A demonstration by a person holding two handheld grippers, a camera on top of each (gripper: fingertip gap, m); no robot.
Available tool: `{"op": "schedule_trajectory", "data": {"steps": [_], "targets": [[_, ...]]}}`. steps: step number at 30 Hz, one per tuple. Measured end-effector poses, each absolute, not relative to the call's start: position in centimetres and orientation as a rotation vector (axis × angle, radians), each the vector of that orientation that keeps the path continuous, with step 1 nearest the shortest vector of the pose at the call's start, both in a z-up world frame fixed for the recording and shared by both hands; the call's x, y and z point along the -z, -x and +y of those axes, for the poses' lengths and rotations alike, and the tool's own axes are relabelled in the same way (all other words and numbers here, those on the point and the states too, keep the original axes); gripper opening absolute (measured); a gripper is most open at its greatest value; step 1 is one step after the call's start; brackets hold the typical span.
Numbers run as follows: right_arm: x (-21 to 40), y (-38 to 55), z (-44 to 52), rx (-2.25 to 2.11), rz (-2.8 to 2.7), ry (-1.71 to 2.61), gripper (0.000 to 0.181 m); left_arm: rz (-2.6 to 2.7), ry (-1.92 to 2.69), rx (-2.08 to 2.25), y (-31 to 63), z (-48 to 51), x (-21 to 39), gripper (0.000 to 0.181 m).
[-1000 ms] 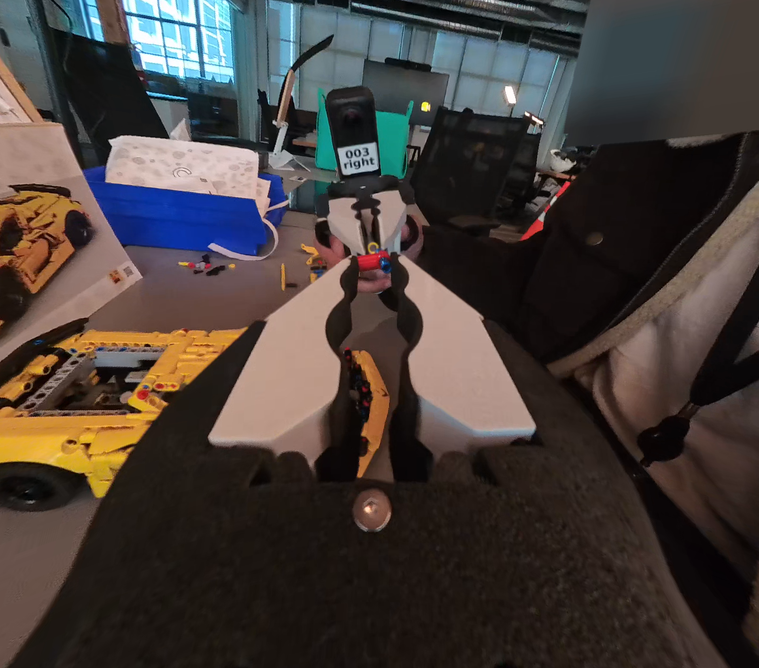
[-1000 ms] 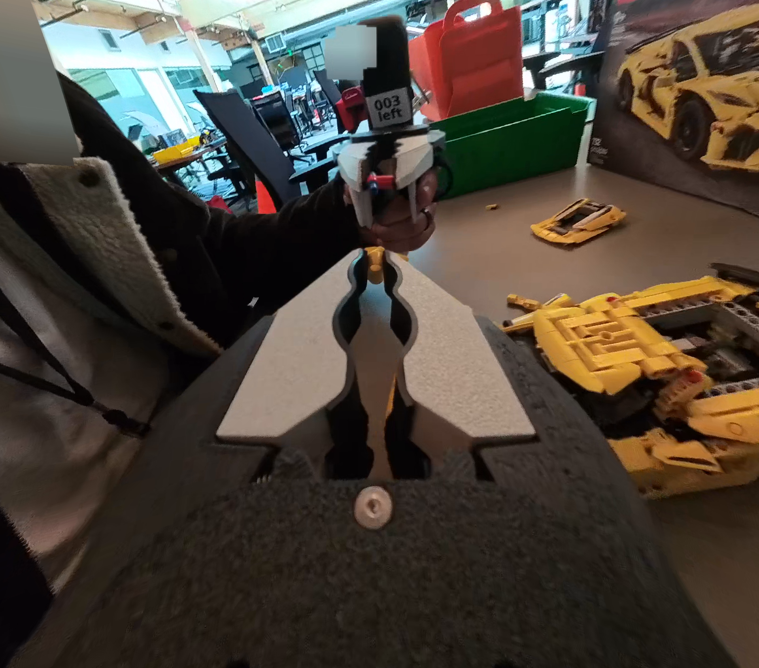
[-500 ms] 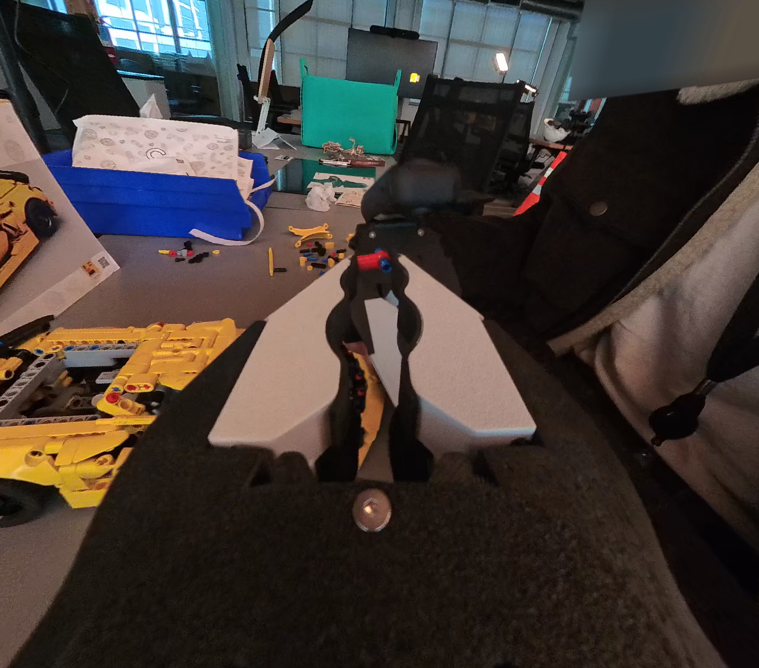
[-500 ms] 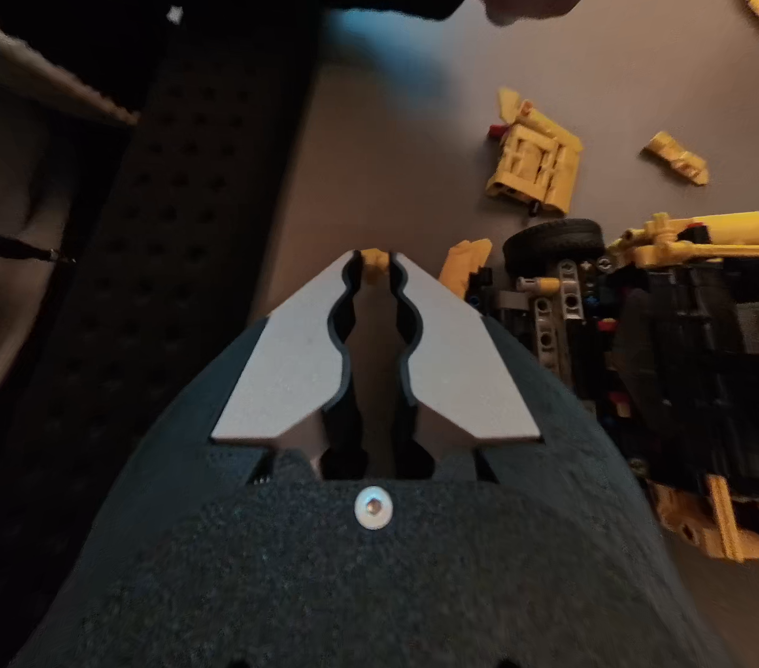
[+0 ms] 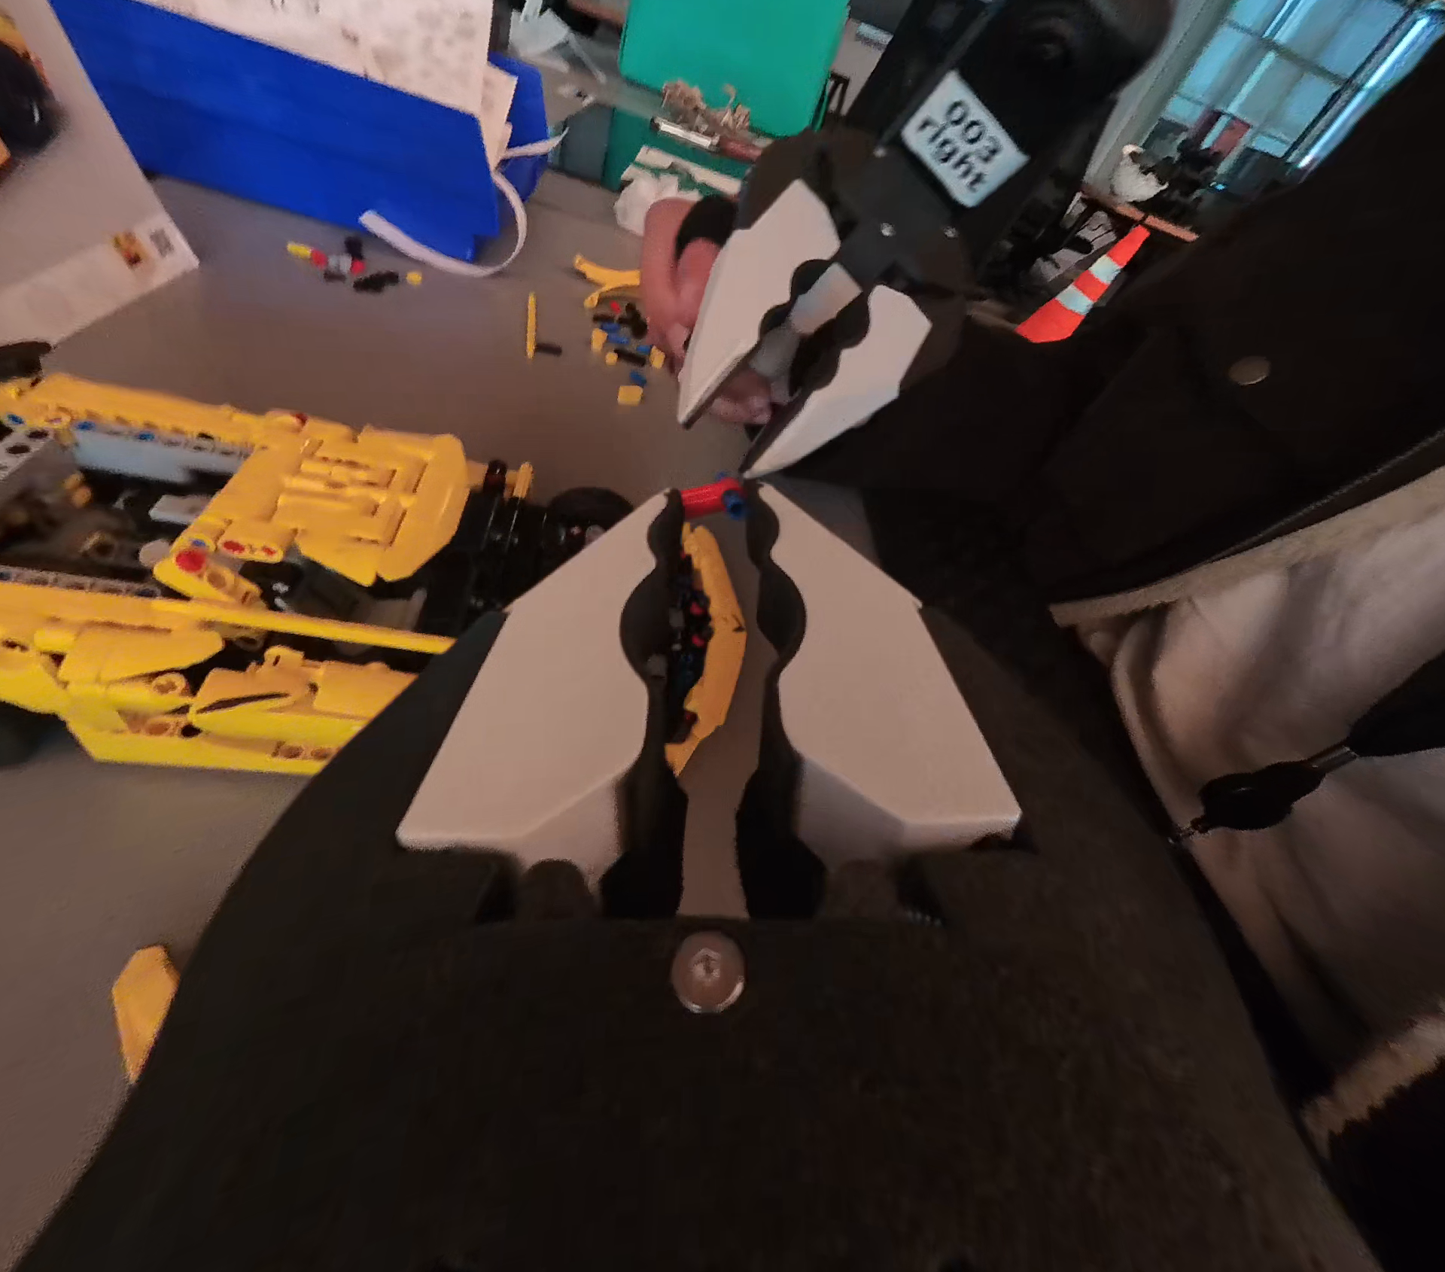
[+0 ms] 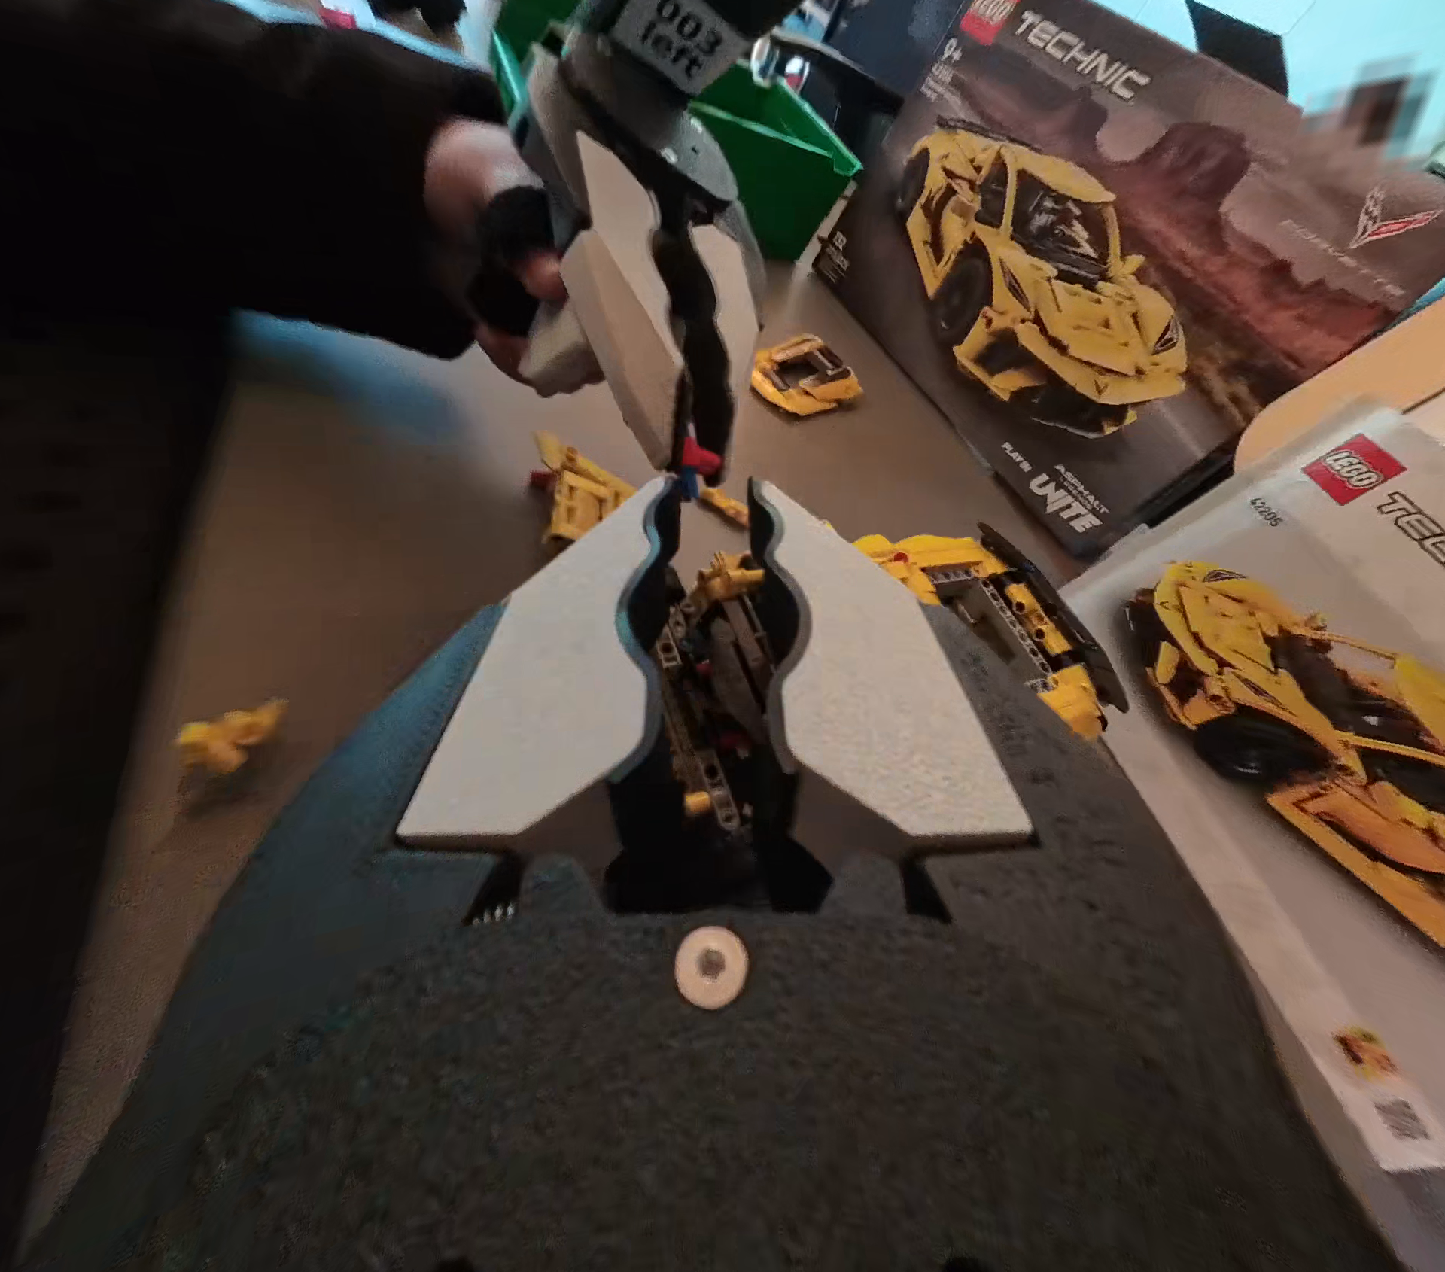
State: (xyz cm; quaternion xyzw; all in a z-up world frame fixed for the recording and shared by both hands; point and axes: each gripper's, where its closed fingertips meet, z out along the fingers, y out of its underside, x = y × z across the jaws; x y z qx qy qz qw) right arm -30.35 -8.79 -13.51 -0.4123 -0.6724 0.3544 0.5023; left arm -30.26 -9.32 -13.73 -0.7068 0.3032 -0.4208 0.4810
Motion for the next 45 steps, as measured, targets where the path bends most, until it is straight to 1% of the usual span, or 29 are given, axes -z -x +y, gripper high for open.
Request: {"op": "schedule_trajectory", "data": {"steps": [4, 7, 10, 14, 25, 45], "targets": [[15.1, 30.9, -8.9, -0.72, -1.689, 0.991, 0.015, 0.721, 1.773, 1.016, 30.1, -8.8, 14.7, 0.015], [15.8, 31.0, -8.5, -0.59, -1.711, 0.959, 0.004, 0.717, 1.79, 1.012, 30.1, -8.7, 15.1, 0.015], [16.0, 31.1, -8.3, -0.407, -1.716, 0.858, 0.004, 0.716, 1.805, 0.996, 30.2, -8.5, 15.4, 0.015], [16.1, 31.3, -8.1, -0.283, -1.684, 0.796, 0.004, 0.705, 1.813, 1.008, 30.4, -8.5, 15.5, 0.015], [15.9, 31.5, -8.8, -0.361, -1.755, 0.856, 0.004, 0.836, 1.803, 0.882, 30.8, -9.3, 15.2, 0.014], [15.9, 31.1, -9.2, -0.438, -1.785, 0.866, 0.004, 0.889, 1.785, 0.904, 30.7, -10.1, 15.3, 0.013]]}}
